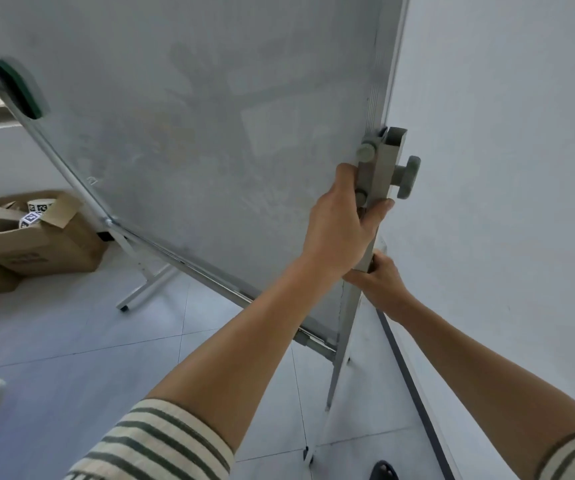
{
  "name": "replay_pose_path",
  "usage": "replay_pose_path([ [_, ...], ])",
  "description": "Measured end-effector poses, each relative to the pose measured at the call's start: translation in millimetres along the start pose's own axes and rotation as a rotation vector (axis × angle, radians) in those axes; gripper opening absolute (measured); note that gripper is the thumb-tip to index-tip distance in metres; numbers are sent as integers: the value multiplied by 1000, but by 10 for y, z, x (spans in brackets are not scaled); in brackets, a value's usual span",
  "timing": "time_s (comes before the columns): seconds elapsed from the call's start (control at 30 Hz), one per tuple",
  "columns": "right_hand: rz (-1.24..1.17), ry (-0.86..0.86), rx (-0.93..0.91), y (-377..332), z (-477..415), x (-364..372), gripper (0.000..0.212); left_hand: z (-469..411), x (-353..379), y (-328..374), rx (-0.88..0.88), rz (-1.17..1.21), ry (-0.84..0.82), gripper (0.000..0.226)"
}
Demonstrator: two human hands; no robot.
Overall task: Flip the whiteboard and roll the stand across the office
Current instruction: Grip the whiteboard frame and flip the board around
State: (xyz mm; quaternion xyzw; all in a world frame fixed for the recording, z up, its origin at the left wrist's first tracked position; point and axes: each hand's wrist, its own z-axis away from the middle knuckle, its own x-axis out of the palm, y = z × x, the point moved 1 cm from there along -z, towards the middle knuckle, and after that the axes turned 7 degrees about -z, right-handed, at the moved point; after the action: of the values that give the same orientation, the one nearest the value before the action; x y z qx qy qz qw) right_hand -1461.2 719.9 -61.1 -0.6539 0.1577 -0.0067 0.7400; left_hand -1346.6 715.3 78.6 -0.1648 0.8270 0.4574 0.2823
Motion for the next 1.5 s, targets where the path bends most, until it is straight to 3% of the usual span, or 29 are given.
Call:
replay_pose_path([
  [0.3,-8,21,8,162,1147,-272,20,970,-10,625,-8,42,-42,38],
  [1.03,-37,39,-6,510,3647,-1008,23,3078,139,2101,-61,44,-84,39],
  [1.33,91,177,21,574,4215,-1017,22,3557,5,2216,-72,36,-164,47],
  [1.4,133,209,63,592,4359,-991,29,3722,-175,2094,-101,27,-184,50],
  [1.5,249,228,111,674,4630,-953,46,4078,-600,1787,-172,55,-235,36],
])
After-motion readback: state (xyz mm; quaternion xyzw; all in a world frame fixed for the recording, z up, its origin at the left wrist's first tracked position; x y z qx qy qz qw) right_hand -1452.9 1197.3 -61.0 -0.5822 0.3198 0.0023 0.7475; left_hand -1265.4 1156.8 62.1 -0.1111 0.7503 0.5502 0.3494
